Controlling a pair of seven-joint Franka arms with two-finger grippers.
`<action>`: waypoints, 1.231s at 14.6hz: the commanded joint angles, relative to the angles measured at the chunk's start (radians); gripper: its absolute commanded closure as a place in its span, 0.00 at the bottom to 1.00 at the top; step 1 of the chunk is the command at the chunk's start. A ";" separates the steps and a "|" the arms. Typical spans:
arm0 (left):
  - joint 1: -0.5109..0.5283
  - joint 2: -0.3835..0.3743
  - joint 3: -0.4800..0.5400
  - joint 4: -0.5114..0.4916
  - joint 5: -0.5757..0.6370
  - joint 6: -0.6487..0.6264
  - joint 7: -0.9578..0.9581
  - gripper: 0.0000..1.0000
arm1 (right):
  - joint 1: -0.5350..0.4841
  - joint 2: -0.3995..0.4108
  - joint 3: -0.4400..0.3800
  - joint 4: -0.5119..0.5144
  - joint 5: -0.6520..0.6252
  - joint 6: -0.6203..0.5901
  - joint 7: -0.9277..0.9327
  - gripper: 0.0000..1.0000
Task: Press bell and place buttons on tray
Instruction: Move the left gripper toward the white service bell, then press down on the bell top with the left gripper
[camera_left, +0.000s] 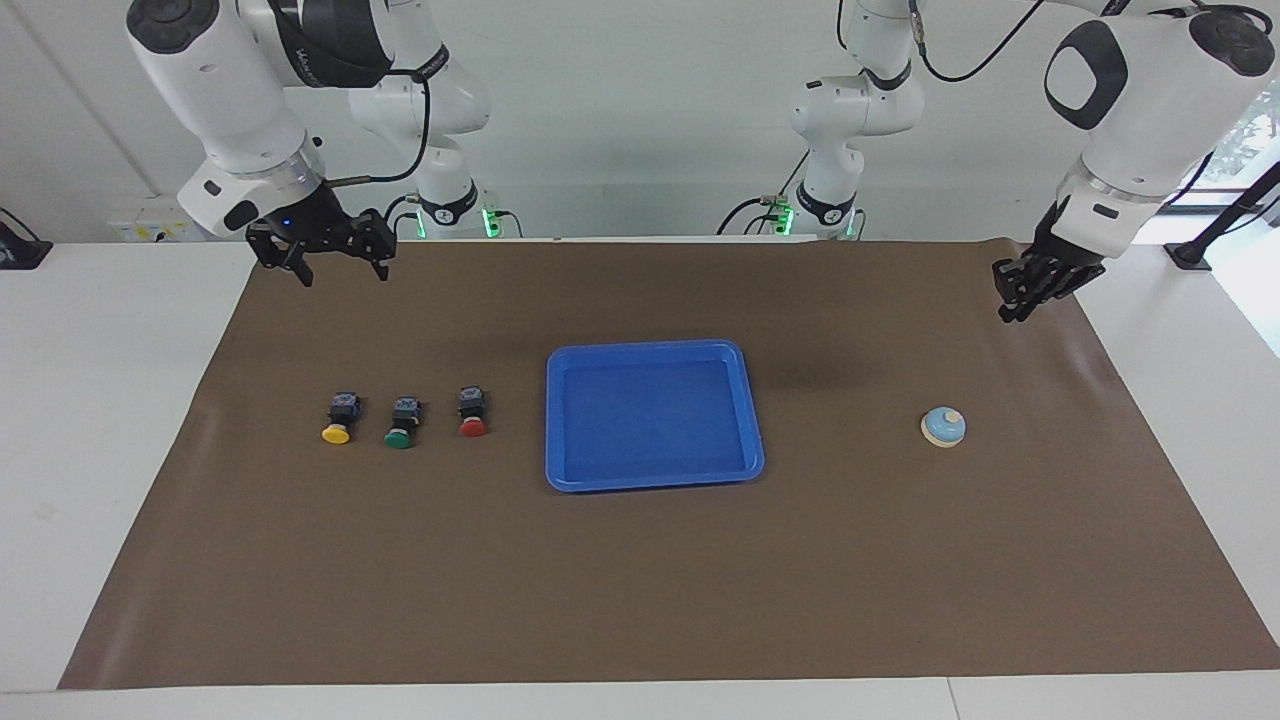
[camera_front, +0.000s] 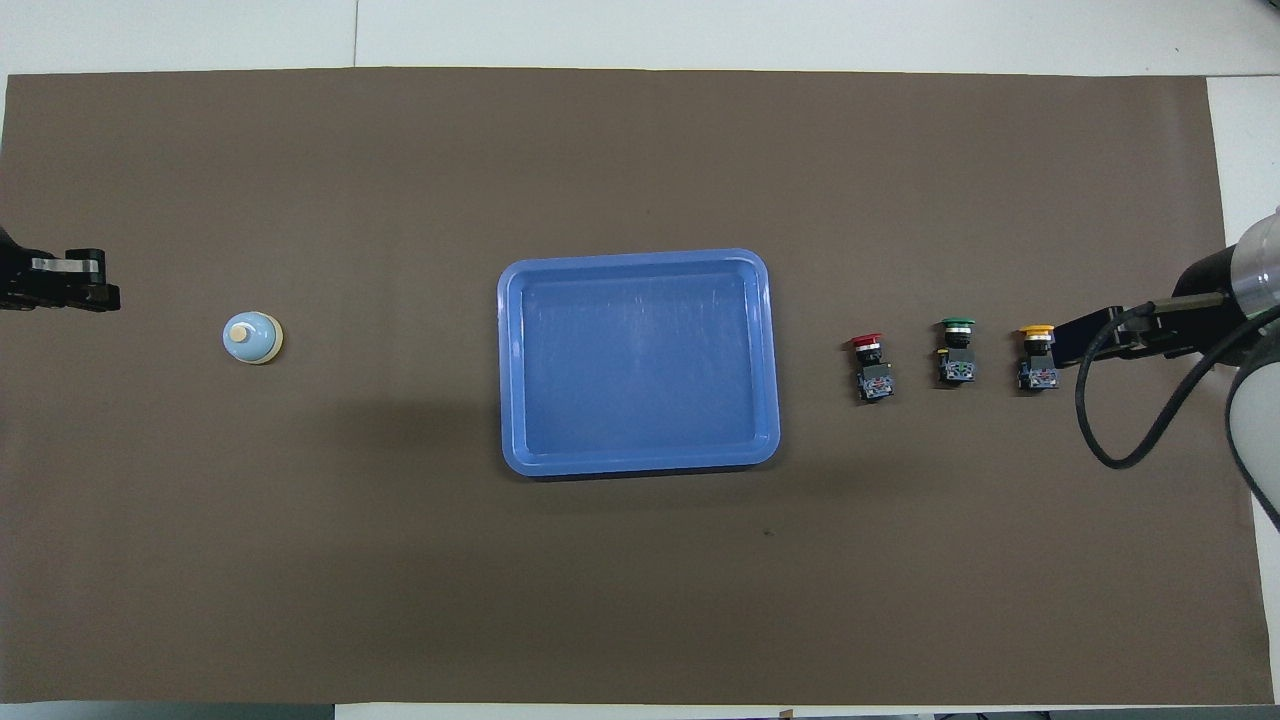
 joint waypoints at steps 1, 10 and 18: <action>-0.009 0.003 0.000 -0.075 0.019 0.090 0.025 1.00 | -0.015 -0.003 0.008 0.003 -0.003 -0.014 -0.016 0.00; 0.014 0.115 0.001 -0.248 0.019 0.395 0.073 1.00 | -0.015 -0.003 0.008 0.003 -0.003 -0.013 -0.016 0.00; 0.025 0.146 0.001 -0.351 0.019 0.534 0.073 1.00 | -0.015 -0.003 0.008 0.003 -0.003 -0.014 -0.016 0.00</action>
